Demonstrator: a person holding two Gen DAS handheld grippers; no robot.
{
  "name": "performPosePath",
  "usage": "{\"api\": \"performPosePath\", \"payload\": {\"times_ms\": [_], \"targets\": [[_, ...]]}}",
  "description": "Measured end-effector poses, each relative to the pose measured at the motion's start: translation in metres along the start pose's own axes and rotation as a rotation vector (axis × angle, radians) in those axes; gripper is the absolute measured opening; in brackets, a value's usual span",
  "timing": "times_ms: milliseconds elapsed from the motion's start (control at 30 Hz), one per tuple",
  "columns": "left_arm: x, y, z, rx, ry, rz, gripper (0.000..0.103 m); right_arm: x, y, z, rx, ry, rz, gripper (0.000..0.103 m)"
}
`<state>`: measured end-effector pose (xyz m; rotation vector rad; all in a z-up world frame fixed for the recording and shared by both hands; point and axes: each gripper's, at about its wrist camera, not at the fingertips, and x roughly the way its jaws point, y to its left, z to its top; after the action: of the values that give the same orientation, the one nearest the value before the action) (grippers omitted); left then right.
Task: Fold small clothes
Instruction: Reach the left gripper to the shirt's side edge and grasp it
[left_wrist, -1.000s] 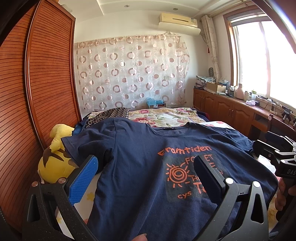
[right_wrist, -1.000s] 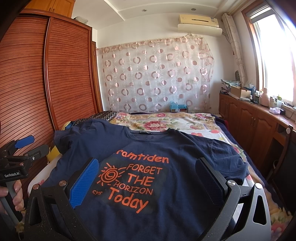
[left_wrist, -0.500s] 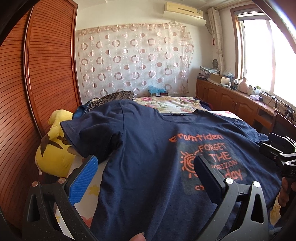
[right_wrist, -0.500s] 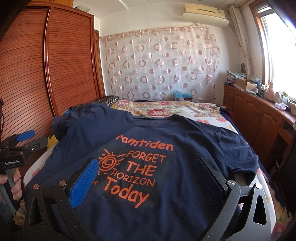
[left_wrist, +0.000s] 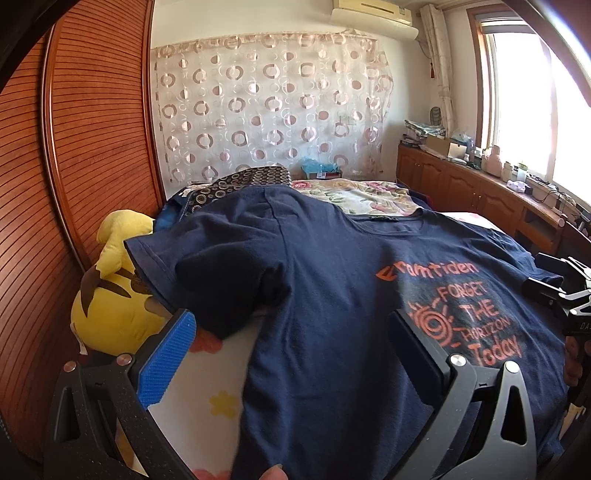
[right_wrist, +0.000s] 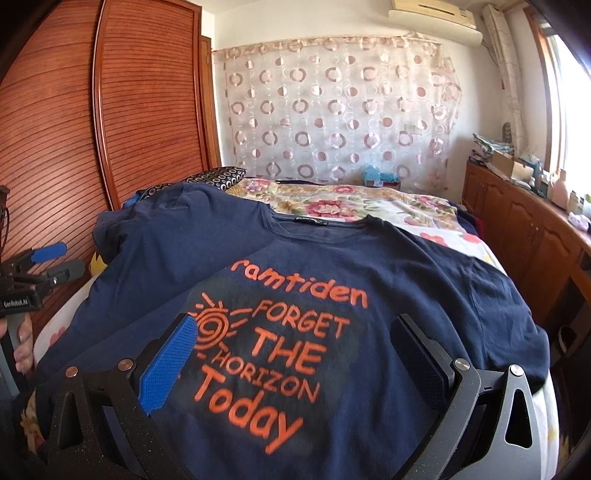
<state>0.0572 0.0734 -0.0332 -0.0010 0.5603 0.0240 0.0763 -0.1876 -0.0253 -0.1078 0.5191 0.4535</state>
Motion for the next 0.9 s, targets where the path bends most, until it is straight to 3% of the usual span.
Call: {"api": "performPosePath", "payload": {"times_ms": [267,600,667,733,900], "targets": [[0.022,0.033,0.019,-0.053,0.026,-0.003,0.102,0.025,-0.006,0.023,-0.026,0.026,0.058,0.103],[0.039,0.087,0.048,-0.114,0.047,0.040,0.081,0.062,-0.026,0.031,-0.044,0.097,0.128,0.103],[0.042,0.102,0.050,-0.135,0.058,0.049,0.076,0.072,-0.031,0.036,-0.044,0.115,0.135,0.103],[0.048,0.114,0.049,-0.167,0.077,0.048,0.062,0.081,-0.036,0.044,-0.030,0.130,0.144,0.103],[0.062,0.132,0.041,-0.248,0.122,0.027,0.046,0.102,-0.043,0.062,-0.013,0.165,0.169,0.103]]}}
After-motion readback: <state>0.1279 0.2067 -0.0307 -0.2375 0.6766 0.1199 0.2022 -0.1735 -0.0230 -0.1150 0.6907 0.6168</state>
